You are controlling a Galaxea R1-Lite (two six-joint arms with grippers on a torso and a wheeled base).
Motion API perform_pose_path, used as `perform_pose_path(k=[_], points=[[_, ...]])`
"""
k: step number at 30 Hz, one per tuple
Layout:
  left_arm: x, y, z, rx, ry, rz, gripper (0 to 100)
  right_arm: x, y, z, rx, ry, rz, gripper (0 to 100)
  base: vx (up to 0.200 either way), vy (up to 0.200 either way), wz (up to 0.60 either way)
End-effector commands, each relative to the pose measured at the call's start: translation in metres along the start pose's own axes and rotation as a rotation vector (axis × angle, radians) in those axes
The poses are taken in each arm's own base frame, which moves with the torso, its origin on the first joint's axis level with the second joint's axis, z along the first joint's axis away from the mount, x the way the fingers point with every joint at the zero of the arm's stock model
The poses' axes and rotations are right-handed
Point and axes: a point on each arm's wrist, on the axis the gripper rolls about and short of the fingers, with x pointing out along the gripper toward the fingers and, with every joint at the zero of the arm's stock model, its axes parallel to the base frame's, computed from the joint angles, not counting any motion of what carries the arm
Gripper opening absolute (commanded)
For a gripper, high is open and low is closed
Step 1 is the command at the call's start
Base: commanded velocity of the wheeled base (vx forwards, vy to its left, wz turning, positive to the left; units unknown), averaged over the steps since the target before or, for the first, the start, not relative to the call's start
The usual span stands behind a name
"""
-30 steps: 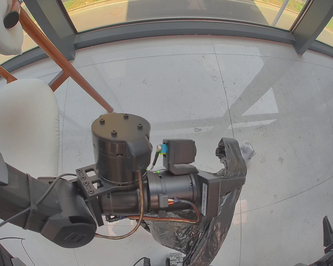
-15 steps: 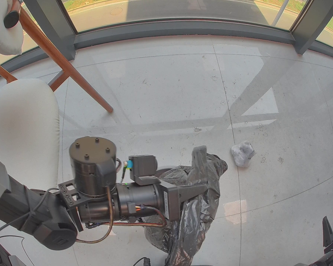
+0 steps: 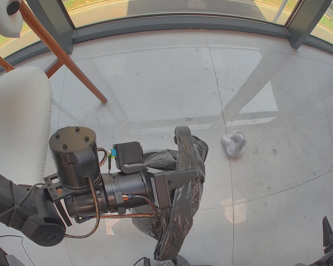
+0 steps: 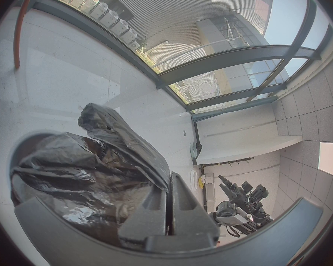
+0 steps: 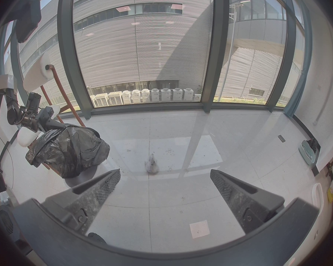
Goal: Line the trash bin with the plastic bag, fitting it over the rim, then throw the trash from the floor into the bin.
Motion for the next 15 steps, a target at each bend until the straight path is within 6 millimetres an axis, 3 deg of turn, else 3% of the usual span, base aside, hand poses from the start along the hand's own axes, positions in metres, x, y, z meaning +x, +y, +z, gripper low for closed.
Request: perform_pose_path(k=[1, 5, 8, 11, 15], points=[[0.003, -0.004, 0.011, 0.015, -0.036, -0.019, 0, 0.000, 0.000, -0.005, 0.000, 0.002, 0.000, 100, -0.200, -0.200, 0.00], [0.001, 0.000, 0.023, 0.028, -0.076, -0.009, 0, 0.000, 0.000, -0.005, 0.000, 0.002, 0.000, 100, -0.200, -0.200, 0.00], [-0.004, 0.006, 0.024, 0.053, -0.090, 0.026, 0, 0.000, 0.000, -0.004, 0.000, -0.001, 0.000, 100, -0.200, 0.000, 0.00], [-0.012, 0.018, 0.022, 0.120, -0.105, 0.113, 0, 0.000, 0.000, -0.005, 0.000, 0.001, 0.000, 100, 0.000, 0.000, 0.00], [-0.019, 0.016, 0.024, 0.157, -0.140, 0.165, 0, 0.000, 0.000, -0.005, 0.000, 0.004, 0.000, 100, 0.000, 0.050, 0.00]])
